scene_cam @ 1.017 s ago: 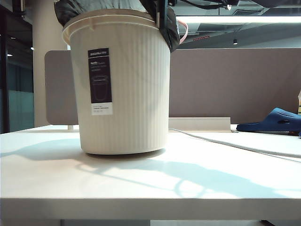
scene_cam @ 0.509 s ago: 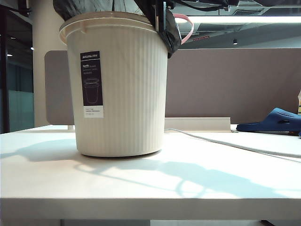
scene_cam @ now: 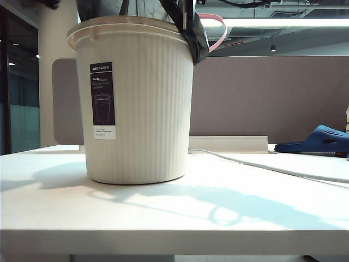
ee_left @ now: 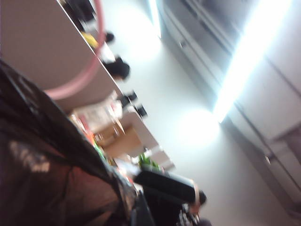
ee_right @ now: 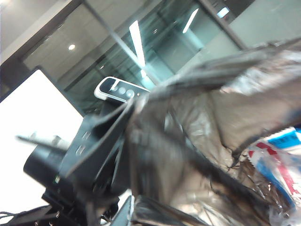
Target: Open the ring lid of the trash can, pull out the black garbage bag inside, and place it on the table.
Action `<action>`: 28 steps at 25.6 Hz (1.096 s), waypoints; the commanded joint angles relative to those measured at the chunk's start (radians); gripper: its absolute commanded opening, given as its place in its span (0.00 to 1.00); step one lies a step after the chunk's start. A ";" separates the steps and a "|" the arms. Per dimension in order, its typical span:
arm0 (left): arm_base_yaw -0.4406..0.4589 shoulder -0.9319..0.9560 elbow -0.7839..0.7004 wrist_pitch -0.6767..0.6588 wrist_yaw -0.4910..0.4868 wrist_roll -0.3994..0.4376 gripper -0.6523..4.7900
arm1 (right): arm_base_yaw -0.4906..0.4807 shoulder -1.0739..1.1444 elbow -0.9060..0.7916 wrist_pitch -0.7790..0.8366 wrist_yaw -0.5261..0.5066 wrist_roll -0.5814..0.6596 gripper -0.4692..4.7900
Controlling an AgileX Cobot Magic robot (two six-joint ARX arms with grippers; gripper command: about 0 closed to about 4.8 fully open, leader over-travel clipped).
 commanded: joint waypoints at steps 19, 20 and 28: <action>-0.011 -0.004 0.089 0.037 0.024 0.000 0.11 | -0.027 -0.019 0.209 -0.093 -0.068 -0.014 0.09; -0.011 -0.004 0.089 0.037 0.022 0.000 0.11 | -0.029 -0.019 0.209 -0.093 -0.068 -0.014 0.09; -0.011 -0.004 0.091 0.037 0.017 0.001 0.11 | -0.030 -0.019 0.209 -0.127 -0.067 -0.013 0.09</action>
